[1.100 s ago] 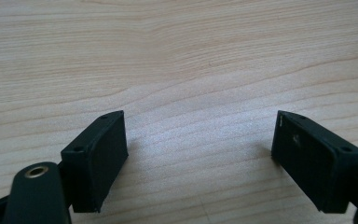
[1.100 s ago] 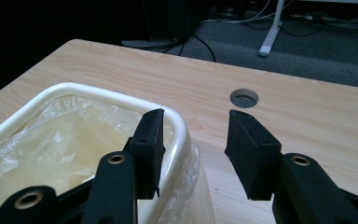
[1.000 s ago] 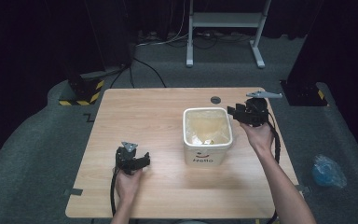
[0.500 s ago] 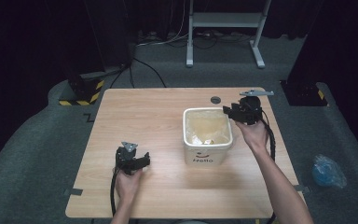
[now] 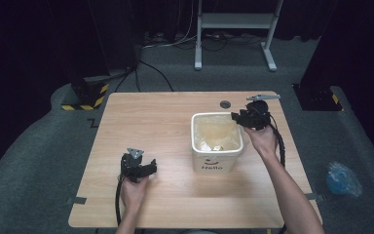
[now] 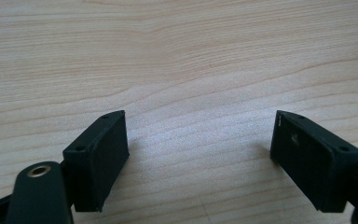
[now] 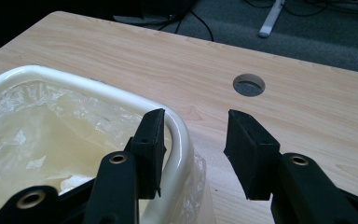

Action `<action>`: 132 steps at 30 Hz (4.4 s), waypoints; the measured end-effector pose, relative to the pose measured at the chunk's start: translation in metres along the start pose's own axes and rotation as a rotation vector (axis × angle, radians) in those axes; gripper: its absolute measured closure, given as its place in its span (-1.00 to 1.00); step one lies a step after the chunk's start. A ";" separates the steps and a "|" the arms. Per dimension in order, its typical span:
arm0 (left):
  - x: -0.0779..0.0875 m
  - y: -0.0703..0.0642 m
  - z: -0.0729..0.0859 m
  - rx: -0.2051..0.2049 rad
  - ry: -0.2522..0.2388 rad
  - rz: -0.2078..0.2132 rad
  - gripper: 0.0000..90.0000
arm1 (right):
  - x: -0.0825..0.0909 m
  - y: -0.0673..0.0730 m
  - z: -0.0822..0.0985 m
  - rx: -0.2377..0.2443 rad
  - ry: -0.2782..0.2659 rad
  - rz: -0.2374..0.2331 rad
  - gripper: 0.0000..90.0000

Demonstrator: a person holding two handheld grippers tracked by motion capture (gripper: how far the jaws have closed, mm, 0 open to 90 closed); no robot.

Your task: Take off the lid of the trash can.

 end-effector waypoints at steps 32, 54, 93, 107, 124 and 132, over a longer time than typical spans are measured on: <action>0.000 0.000 0.000 0.000 0.000 0.000 -0.57 | -0.008 0.008 0.008 0.031 0.032 -0.008 0.61; 0.000 0.000 0.000 0.002 -0.002 0.000 -0.57 | 0.002 0.004 0.007 0.001 0.008 -0.009 0.65; 0.000 0.000 0.000 -0.001 0.000 0.000 -0.57 | 0.027 -0.010 0.004 -0.014 -0.047 0.024 0.64; 0.000 0.000 0.000 -0.001 0.000 0.000 -0.57 | 0.040 -0.021 0.008 -0.010 -0.045 0.047 0.65; 0.000 0.000 0.000 -0.004 0.000 -0.001 -0.57 | 0.061 -0.047 0.021 -0.034 -0.049 0.068 0.67; 0.000 0.000 0.000 -0.005 0.000 -0.001 -0.56 | 0.069 -0.062 0.030 -0.065 -0.047 0.081 0.67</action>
Point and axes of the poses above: each handheld gripper's, and its own axes: x roughly backward along the jaws, z roughly out of its underside, y roughly to its left, the point moved 4 cm from there along -x, roughly forward along the jaws, and after that the axes turned 4 degrees about z, right-handed, at the moved point
